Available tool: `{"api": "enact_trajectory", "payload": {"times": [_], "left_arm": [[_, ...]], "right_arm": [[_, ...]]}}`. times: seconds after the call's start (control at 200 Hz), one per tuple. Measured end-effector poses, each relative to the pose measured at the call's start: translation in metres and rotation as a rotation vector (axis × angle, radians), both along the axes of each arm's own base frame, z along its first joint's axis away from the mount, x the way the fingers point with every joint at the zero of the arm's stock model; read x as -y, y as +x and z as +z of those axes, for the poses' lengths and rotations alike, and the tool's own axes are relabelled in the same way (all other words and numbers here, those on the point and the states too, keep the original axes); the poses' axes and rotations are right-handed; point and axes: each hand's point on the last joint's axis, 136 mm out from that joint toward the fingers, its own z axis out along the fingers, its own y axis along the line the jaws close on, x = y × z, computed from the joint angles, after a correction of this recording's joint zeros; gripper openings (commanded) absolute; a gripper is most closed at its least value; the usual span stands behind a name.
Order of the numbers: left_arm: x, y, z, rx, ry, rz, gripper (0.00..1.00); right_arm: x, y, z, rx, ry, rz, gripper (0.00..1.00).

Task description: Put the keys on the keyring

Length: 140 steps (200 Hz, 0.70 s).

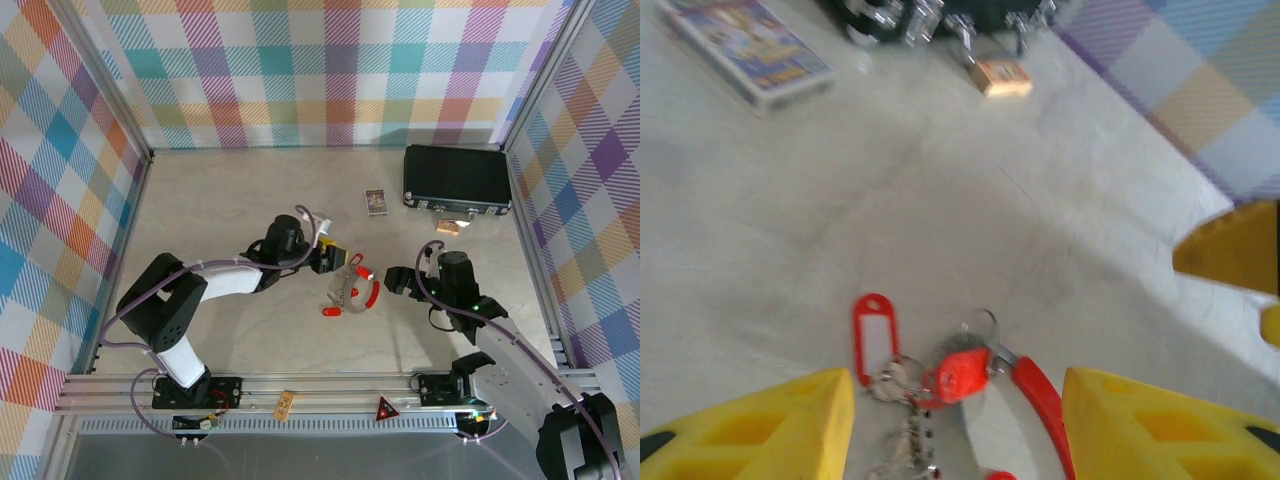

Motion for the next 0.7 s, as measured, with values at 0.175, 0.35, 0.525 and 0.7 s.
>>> {"api": "enact_trajectory", "payload": {"times": [0.175, 0.35, 0.525, 0.7], "left_arm": [[0.032, -0.01, -0.025, -0.03, 0.127, -0.09, 0.44], [0.049, -0.012, -0.051, -0.031, 0.277, -0.142, 0.39], [0.057, -0.011, -0.064, -0.015, 0.375, -0.171, 0.38], [0.054, -0.009, -0.075, -0.02, 0.44, -0.18, 0.33]], "right_arm": [[0.017, 0.008, 0.009, 0.002, 0.015, -0.081, 0.99], [0.03, 0.011, 0.01, -0.006, 0.022, -0.129, 0.99], [0.028, 0.01, 0.016, 0.01, 0.04, -0.118, 0.99], [0.025, 0.008, 0.017, 0.009, 0.052, -0.103, 0.99]]}}
